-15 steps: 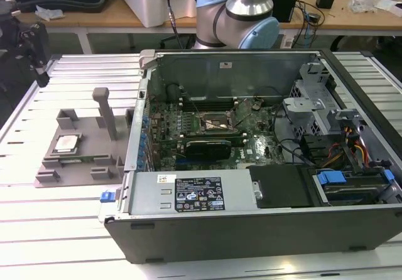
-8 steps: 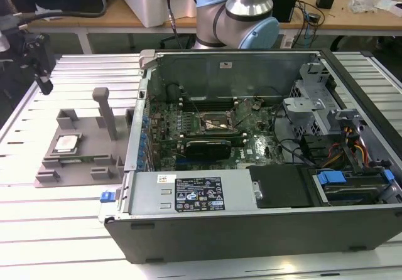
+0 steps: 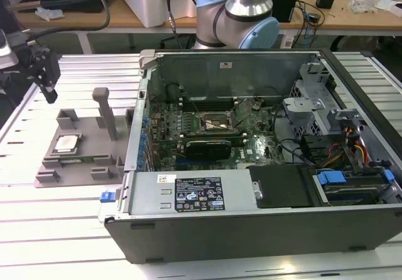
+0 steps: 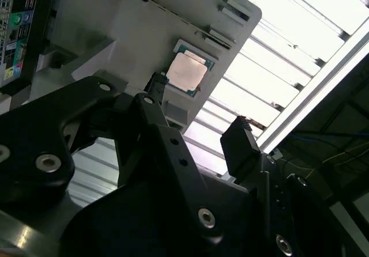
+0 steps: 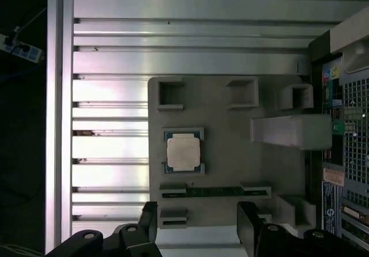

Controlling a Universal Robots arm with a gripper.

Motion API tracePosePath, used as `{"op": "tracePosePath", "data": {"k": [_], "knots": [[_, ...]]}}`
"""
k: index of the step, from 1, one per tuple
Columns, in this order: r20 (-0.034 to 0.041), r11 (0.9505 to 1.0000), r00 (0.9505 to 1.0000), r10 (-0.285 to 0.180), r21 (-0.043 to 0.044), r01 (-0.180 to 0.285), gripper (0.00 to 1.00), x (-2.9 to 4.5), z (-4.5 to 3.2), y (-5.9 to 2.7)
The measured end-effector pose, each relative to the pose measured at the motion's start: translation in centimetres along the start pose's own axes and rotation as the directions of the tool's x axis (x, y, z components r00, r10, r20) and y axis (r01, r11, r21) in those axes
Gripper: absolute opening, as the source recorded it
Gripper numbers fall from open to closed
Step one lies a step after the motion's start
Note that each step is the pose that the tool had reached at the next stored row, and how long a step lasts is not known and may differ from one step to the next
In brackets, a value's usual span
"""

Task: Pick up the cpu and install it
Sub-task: 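Pick up the cpu and move it towards the insertion slot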

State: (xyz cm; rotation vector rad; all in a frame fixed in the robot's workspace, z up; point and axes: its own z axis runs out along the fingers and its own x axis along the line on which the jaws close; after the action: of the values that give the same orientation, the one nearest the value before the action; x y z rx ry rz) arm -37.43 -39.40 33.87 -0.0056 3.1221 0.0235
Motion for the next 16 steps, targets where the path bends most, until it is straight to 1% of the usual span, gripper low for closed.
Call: {"op": "tracePosePath", "data": {"k": [6,9,13,16], "knots": [[-0.0003,1.0000,1.0000,0.000,-0.0001,0.000,0.66,0.01,0.67,-0.01],[-0.0003,1.0000,1.0000,0.000,0.0000,0.000,0.66,0.02,0.88,-0.01],[-0.0005,1.0000,1.0000,0.000,0.0000,0.000,0.66,0.03,1.51,-0.02],[-0.0007,1.0000,1.0000,0.000,0.0000,0.000,0.66,0.03,1.81,-0.02]]}}
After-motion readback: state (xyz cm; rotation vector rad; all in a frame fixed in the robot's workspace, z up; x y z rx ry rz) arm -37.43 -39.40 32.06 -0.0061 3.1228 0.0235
